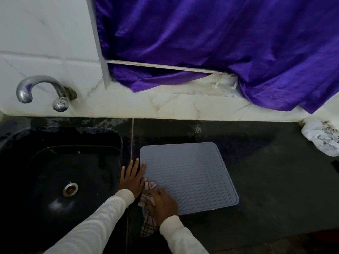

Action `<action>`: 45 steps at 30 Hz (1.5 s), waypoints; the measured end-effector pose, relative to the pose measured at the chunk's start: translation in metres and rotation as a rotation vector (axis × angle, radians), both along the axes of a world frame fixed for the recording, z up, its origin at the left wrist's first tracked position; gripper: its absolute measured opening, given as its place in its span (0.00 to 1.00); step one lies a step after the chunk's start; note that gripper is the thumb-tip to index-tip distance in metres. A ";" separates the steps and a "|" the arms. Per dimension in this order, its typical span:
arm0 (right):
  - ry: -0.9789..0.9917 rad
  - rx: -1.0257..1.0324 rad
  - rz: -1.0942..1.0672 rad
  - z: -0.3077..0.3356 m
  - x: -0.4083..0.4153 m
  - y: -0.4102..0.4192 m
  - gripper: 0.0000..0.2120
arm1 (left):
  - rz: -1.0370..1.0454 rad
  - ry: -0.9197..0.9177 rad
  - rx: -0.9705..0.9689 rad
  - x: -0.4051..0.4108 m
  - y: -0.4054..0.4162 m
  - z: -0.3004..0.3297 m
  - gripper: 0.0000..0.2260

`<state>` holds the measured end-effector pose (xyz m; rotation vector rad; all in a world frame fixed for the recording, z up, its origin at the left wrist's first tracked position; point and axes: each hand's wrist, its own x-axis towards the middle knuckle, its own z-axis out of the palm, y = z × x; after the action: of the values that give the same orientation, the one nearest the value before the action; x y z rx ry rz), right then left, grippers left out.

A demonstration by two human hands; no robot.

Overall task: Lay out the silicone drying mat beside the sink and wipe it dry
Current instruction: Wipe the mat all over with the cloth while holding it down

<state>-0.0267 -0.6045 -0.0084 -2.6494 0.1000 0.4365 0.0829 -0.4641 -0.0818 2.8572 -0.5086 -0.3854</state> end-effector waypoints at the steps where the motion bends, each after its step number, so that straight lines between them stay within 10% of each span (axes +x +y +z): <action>1: 0.001 -0.007 0.018 -0.001 0.001 -0.003 0.20 | -0.003 0.015 0.011 0.000 0.000 -0.002 0.27; 45: -0.082 0.028 -0.430 0.004 -0.037 -0.294 0.22 | 0.207 0.043 -0.029 -0.011 -0.021 0.012 0.25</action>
<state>-0.0633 -0.8990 -0.0049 -2.5173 0.6168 0.1828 0.0723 -0.4854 -0.0699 2.8303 -0.2066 -0.3970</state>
